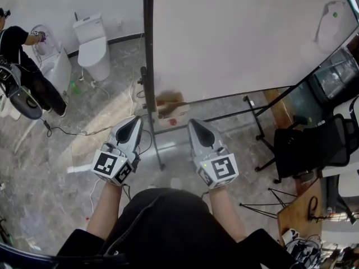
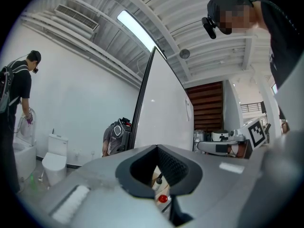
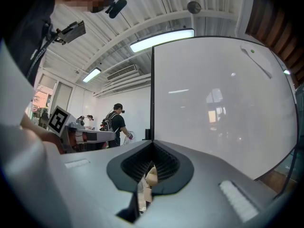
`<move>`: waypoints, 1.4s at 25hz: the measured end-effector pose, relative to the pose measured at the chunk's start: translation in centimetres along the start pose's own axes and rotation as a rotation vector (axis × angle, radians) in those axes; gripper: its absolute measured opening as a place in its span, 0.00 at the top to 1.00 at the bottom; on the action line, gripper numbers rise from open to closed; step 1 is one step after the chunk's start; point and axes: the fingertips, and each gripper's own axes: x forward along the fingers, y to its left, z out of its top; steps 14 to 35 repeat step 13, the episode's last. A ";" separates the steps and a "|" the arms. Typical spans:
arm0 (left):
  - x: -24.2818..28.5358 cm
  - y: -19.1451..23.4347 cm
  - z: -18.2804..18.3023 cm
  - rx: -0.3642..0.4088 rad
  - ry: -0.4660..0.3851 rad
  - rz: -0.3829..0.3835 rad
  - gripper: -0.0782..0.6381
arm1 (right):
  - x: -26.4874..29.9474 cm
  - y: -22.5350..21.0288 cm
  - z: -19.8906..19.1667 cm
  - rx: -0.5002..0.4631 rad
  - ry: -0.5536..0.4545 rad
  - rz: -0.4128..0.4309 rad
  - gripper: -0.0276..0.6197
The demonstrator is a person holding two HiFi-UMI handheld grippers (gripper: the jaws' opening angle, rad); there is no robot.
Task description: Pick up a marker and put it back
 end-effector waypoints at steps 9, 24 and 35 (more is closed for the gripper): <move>-0.1 0.4 -0.1 -0.011 -0.002 0.000 0.88 | 0.5 0.1 -0.5 0.001 0.012 0.010 0.95; 0.0 0.5 0.1 -0.023 -0.005 0.002 0.88 | 0.9 0.0 -0.3 0.006 0.008 0.014 0.95; 0.0 0.5 0.1 -0.023 -0.005 0.002 0.88 | 0.9 0.0 -0.3 0.006 0.008 0.014 0.95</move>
